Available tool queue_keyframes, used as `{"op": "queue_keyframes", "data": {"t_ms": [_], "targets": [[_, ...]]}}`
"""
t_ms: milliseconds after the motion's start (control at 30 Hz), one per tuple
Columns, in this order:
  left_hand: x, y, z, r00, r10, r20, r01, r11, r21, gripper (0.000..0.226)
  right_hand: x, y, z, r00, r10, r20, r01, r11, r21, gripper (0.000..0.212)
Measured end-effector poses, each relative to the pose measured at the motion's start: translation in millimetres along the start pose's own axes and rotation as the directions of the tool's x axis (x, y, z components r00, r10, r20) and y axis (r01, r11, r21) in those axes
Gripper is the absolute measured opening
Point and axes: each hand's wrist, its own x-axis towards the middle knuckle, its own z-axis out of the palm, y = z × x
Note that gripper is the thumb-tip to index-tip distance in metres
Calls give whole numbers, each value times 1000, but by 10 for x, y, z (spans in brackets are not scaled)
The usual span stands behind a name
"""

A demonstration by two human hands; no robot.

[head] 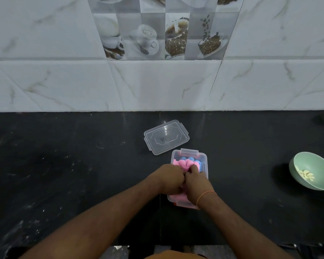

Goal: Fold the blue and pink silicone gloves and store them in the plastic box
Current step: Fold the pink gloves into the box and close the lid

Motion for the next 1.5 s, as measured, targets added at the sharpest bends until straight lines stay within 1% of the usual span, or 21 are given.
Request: {"op": "queue_keyframes", "data": {"t_ms": [67,133,167,233,267,467,567,667,733,867,933,1000,1133,1167,1233,1267,1333,1400,1433,1467,1500], "targets": [[13,-83,-55,996,93,15,-93,995,38,34,-1,18,23,1000,-4,-1,4,998,57,57],[3,-205,-108,975,207,-85,-193,970,149,37,-16,37,31,999,-8,-38,12,994,109,66],[-19,-277,-122,962,226,-155,-193,960,202,37,-30,54,53,998,-14,-58,21,993,117,69],[-85,-438,-123,953,185,-242,-129,965,229,38,-40,85,65,996,-32,-83,43,991,125,69],[-127,-501,-117,952,164,-258,-109,971,214,40,-26,103,59,994,-57,-95,69,990,127,66],[-490,-429,162,952,123,-281,-90,988,127,45,42,194,-68,965,-231,-124,248,959,139,55],[-686,-347,323,967,74,-245,-58,996,70,54,121,62,-120,947,-300,-118,311,945,96,48],[-828,-297,417,971,14,-239,-16,1000,-7,57,256,-118,-139,911,-401,-101,406,914,30,41],[-900,-269,481,969,-36,-244,26,999,-42,56,347,-233,-132,875,-471,-114,476,879,27,38],[-983,-249,585,966,-170,-196,162,985,-56,61,522,-389,-50,801,-594,-74,593,804,-27,44],[-1029,-271,605,954,-218,-207,214,976,-43,64,580,-393,-23,789,-608,-85,610,793,-7,44],[-1069,-287,609,945,-238,-225,237,971,-31,65,613,-362,-15,782,-615,-98,619,785,16,45],[-1138,-337,534,941,-224,-254,219,975,-49,60,626,-327,-38,749,-661,-35,659,750,-59,47],[-1155,-358,510,931,-219,-293,205,976,-78,54,605,-317,-53,755,-654,-43,653,757,-34,46],[-1198,-435,474,881,-253,-400,207,966,-156,38,539,-276,-122,811,-565,-153,583,804,122,43],[-1212,-491,455,837,-308,-452,232,948,-217,32,499,-244,-168,836,-497,-231,542,812,215,39],[-1211,-620,405,708,-476,-521,274,866,-418,25,446,-176,-265,850,-362,-384,503,775,384,29],[-1156,-769,335,580,-648,-494,235,714,-660,24,488,-97,-347,848,-201,-491,472,709,524,20],[-1108,-851,299,535,-727,-431,209,608,-766,25,544,-59,-386,855,-109,-506,434,683,587,18],[-1057,-938,261,506,-791,-345,204,498,-843,27,610,-18,-416,865,-16,-502,387,658,646,19],[-1001,-1030,224,494,-833,-251,214,397,-893,29,694,23,-439,871,75,-485,334,634,697,20]]}}
